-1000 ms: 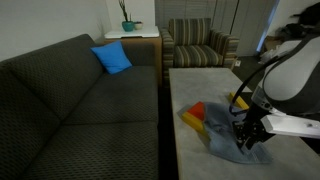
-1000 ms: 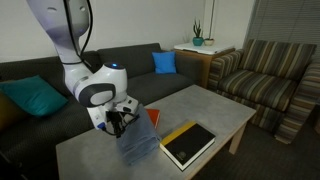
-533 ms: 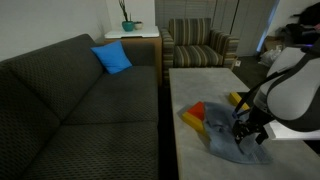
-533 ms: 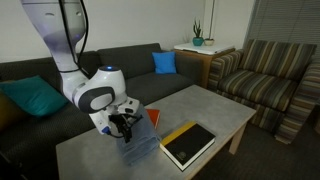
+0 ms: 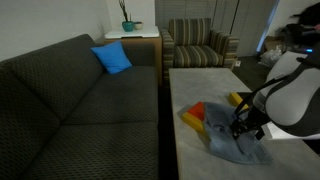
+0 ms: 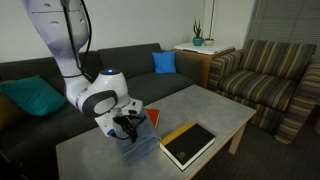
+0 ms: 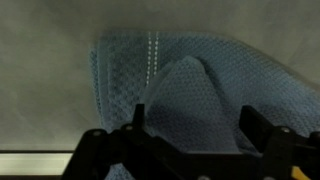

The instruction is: Unfold the towel

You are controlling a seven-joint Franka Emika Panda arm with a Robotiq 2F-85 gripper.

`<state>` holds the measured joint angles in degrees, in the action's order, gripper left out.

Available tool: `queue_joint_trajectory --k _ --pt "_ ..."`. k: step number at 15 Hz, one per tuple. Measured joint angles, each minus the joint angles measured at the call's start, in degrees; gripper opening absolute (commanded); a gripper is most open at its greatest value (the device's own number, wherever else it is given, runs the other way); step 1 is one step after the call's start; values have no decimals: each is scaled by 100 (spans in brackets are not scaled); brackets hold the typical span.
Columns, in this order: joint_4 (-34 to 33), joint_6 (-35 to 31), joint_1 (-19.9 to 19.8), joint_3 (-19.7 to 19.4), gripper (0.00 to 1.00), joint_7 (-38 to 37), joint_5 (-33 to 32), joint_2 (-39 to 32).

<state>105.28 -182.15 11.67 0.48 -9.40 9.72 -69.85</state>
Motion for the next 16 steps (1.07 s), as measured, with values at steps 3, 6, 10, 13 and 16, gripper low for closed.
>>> queue_joint_trajectory --k 3,6,10,13,16 --pt "-116 -72 45 -130 47 0 -8 -46" --pt "-227 -92 73 -181 28 0 -8 -119" --pt "-241 -93 86 -182 1 -32 -5 -127" --pt "-239 -174 137 -236 3 -80 -2 -74" --pt "-226 -415 294 -452 3 -159 34 75"
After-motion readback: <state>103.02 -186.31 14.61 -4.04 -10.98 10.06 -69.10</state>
